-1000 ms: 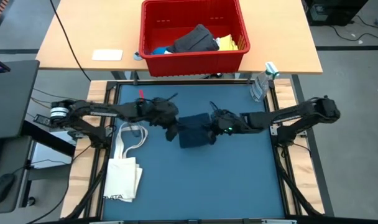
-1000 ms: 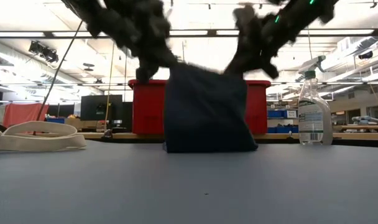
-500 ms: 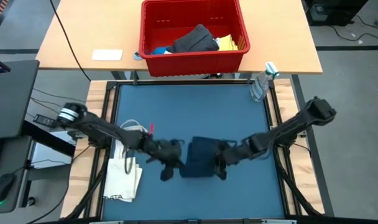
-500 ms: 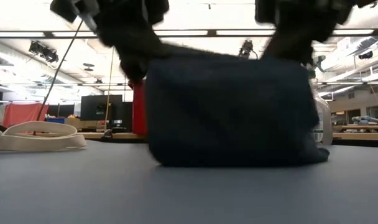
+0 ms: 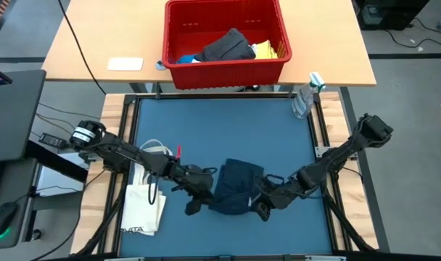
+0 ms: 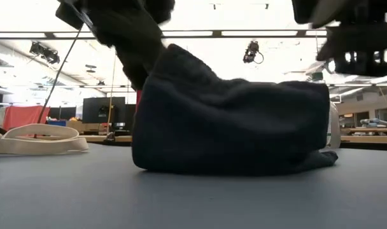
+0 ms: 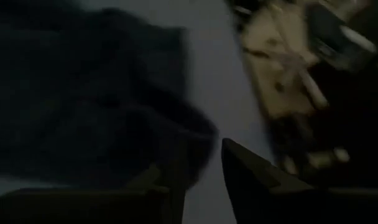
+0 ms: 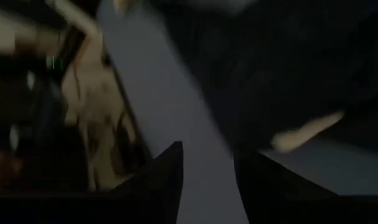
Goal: Fold Laundry from Bin
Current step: Fold the dark blue shorts
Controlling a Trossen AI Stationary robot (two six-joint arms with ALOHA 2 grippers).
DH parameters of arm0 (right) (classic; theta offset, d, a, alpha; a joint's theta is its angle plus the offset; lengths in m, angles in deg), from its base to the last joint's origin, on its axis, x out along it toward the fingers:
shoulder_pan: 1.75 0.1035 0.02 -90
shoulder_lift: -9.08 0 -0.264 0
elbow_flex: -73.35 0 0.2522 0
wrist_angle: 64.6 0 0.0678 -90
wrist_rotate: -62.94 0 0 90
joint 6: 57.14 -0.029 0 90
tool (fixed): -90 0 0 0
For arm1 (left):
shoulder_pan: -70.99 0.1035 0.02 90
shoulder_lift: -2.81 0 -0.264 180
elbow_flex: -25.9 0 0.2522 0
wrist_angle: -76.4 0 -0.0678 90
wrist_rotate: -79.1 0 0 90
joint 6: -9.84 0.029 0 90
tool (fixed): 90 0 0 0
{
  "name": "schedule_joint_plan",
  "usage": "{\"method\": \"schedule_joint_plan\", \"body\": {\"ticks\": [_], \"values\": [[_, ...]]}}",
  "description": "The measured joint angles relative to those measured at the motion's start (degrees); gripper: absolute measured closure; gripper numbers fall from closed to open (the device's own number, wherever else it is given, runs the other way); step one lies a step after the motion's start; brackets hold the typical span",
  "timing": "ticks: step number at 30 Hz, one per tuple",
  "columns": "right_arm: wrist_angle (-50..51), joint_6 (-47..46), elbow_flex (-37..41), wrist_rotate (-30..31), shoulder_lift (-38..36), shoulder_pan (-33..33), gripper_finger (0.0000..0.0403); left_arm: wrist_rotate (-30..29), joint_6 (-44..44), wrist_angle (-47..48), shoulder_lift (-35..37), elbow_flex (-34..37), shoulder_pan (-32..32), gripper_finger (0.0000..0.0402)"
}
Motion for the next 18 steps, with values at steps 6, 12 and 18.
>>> {"method": "schedule_joint_plan", "body": {"ticks": [6, 12, 18], "values": [[13.9, -10.3, -0.1, 13.3, -4.5, -0.7, 0.0254, -1.7, 9.9, 0.5, 5.9, -1.7, -1.6, 0.0324], [22.2, -11.0, 0.0, 9.1, 0.8, -8.5, 0.0254, -16.3, 3.0, 8.0, 6.7, -1.6, 6.3, 0.0328], [19.7, -2.2, 0.0, 1.2, 8.2, -16.5, 0.0267, -9.3, 3.6, 0.7, 3.1, -1.6, 10.6, 0.0329]]}}
